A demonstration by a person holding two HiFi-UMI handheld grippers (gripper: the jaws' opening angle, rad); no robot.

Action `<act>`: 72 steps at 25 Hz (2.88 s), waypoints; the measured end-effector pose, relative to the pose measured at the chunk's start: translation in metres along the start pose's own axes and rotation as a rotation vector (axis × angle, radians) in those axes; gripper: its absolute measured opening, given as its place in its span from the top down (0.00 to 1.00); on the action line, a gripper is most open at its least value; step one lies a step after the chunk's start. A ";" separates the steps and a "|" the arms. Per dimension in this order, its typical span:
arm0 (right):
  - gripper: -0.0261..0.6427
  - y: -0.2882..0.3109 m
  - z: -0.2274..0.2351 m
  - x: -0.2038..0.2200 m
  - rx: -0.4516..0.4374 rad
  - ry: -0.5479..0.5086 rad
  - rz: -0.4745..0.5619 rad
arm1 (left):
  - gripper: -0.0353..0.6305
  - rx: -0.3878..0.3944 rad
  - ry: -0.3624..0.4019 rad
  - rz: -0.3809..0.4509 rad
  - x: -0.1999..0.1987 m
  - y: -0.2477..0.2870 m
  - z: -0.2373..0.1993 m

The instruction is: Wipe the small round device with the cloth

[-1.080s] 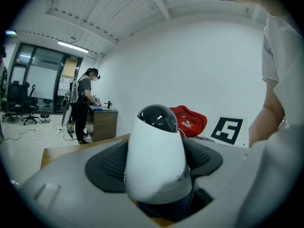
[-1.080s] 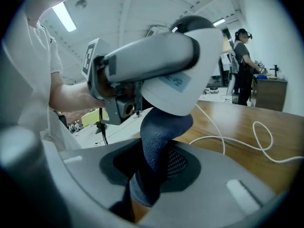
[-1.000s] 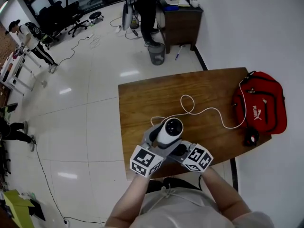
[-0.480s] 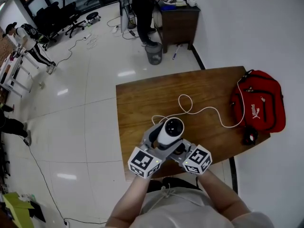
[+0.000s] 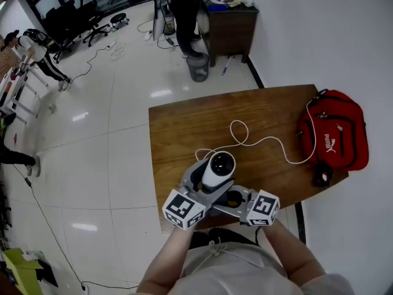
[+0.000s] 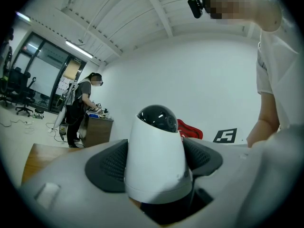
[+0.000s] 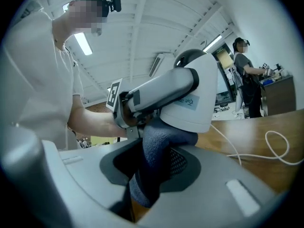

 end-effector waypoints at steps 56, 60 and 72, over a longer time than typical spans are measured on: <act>0.80 -0.037 -0.018 0.000 0.515 -0.017 -0.102 | 0.63 -0.313 0.188 -0.115 0.026 -0.150 0.023; 0.80 -0.053 -0.065 -0.001 0.526 -0.032 -0.063 | 0.94 -0.335 0.220 -0.069 0.009 -0.185 0.062; 0.80 -0.088 -0.198 0.020 0.554 -0.061 -0.007 | 0.94 -0.374 0.207 -0.044 0.007 -0.256 0.183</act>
Point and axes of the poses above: the fingertips, and each gripper's own axes: y forward along the fingers, z to its right, x out of its underside, the point moved 8 cm from there along -y, backward along the fingers, and after that the axes turned 10 degrees about z, right-handed, at the moved point
